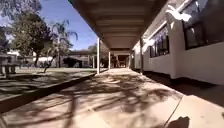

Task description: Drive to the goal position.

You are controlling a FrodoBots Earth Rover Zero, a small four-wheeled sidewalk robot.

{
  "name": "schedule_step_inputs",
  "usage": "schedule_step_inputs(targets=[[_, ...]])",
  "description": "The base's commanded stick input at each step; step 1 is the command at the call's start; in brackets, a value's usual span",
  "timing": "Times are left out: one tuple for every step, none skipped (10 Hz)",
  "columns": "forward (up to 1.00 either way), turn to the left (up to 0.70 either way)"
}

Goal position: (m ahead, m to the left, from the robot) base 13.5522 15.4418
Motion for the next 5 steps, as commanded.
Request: schedule_step_inputs(targets=[[0.7, 0.0], [0.7, 0.0], [0.7, 0.0], [0.7, 0.0], [0.7, 0.0]])
